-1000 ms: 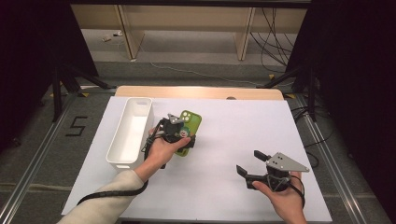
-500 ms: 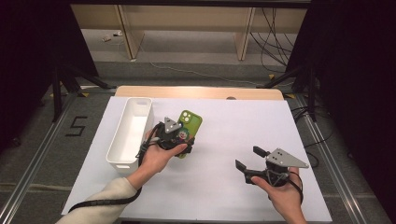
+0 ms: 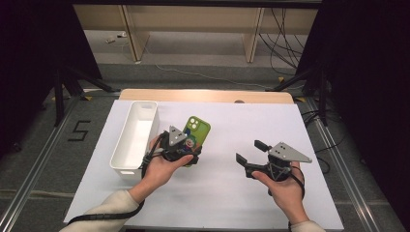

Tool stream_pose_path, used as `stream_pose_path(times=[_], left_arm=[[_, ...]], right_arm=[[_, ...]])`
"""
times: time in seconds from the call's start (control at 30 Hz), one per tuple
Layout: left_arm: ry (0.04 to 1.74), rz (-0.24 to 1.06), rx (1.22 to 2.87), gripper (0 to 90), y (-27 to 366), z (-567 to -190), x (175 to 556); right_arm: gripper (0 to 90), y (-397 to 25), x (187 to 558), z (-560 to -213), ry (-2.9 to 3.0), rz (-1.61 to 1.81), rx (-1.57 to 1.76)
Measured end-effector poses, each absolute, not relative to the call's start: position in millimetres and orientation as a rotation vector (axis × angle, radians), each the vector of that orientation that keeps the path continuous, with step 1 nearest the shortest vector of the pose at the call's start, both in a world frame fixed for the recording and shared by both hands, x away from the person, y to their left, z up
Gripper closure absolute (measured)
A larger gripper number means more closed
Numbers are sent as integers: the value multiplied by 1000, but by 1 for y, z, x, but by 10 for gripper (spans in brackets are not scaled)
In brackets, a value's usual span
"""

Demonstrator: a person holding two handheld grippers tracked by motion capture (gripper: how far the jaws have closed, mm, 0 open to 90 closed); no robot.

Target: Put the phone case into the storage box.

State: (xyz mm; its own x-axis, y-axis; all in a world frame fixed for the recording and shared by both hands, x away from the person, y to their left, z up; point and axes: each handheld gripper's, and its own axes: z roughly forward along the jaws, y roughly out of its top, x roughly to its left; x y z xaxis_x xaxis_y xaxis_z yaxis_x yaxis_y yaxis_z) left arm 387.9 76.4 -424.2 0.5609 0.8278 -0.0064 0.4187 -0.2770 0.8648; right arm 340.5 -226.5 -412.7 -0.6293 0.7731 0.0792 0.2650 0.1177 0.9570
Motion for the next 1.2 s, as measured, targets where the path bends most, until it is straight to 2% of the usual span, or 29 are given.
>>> stream_pose_path(times=[0.53,1.2], left_arm=[[970,591,1881,161,69,-426,378],[931,584,1880,161,59,-425,370]], right_arm=[[198,-187,369,-407,1999,1575,971],[230,-173,379,-407,2025,1594,978]])
